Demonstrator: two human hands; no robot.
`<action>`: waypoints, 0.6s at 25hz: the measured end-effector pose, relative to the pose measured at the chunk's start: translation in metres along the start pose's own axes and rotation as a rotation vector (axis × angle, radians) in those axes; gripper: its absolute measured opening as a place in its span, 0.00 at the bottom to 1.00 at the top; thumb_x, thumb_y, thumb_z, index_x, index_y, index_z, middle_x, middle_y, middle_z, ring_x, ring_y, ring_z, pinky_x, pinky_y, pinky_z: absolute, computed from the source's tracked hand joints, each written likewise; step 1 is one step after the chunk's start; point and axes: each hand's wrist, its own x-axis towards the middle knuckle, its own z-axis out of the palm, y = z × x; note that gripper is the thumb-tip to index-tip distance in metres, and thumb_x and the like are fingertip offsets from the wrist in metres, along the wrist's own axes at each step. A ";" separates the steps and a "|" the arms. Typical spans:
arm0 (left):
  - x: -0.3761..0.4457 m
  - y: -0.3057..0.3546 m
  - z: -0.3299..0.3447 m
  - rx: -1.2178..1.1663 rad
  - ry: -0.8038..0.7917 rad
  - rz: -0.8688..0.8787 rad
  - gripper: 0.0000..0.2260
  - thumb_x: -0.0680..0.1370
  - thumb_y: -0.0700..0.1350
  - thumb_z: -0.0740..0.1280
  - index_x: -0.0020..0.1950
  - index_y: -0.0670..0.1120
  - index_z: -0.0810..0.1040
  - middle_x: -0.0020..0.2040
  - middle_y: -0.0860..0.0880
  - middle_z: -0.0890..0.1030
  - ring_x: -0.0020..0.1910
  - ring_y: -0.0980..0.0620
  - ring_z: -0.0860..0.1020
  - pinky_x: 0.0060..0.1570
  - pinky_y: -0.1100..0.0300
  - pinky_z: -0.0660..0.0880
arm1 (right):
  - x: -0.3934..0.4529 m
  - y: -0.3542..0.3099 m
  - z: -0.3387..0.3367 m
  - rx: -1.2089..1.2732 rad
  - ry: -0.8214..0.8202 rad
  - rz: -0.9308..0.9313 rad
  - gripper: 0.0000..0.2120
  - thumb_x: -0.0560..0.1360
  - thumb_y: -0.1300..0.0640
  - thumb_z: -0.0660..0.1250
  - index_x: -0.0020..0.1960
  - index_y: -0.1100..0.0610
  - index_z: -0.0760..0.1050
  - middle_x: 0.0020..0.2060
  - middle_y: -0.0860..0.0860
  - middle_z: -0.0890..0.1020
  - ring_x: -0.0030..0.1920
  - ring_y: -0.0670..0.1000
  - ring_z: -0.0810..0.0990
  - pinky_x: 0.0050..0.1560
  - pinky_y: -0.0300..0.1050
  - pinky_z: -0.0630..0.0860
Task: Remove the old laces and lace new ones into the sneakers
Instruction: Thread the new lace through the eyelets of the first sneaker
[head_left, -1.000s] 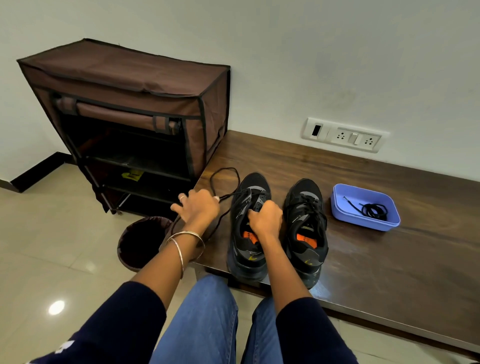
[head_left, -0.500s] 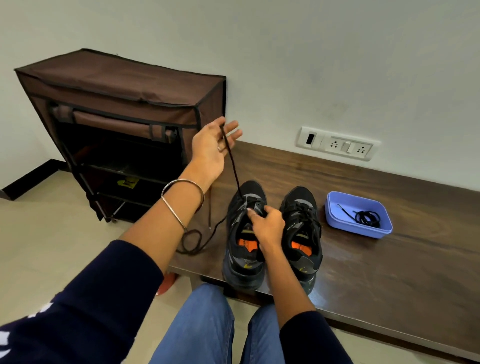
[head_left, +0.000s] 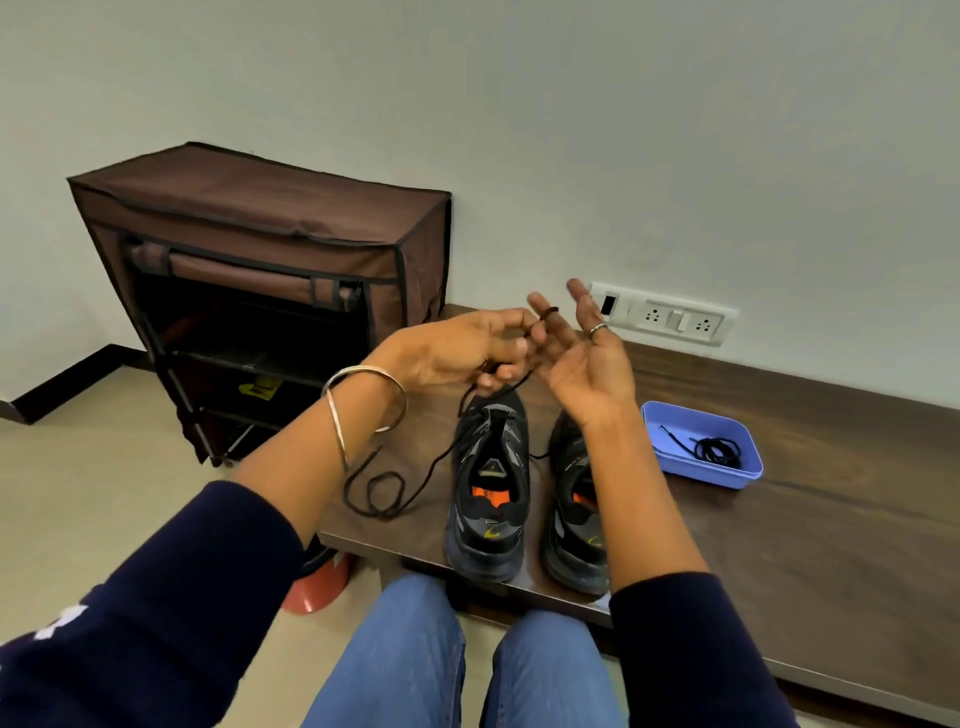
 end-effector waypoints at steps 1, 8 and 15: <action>-0.006 -0.005 -0.007 0.030 0.051 -0.019 0.07 0.83 0.38 0.54 0.56 0.48 0.69 0.32 0.49 0.68 0.27 0.54 0.63 0.27 0.63 0.63 | 0.000 -0.004 -0.003 0.018 0.016 -0.043 0.10 0.80 0.54 0.62 0.59 0.50 0.76 0.53 0.54 0.83 0.46 0.51 0.82 0.52 0.51 0.76; -0.021 -0.075 -0.077 0.798 1.024 -0.402 0.14 0.78 0.44 0.60 0.64 0.53 0.70 0.49 0.48 0.83 0.55 0.44 0.76 0.59 0.46 0.67 | 0.004 0.000 -0.029 -0.413 0.402 -0.187 0.11 0.78 0.72 0.61 0.58 0.68 0.77 0.41 0.55 0.82 0.38 0.49 0.80 0.37 0.36 0.78; 0.016 -0.078 -0.013 0.661 0.458 0.085 0.13 0.75 0.45 0.70 0.60 0.47 0.80 0.49 0.50 0.84 0.51 0.57 0.81 0.59 0.59 0.74 | 0.004 0.046 -0.010 -0.656 0.243 -0.149 0.07 0.76 0.70 0.65 0.48 0.64 0.81 0.42 0.58 0.84 0.42 0.51 0.83 0.42 0.39 0.81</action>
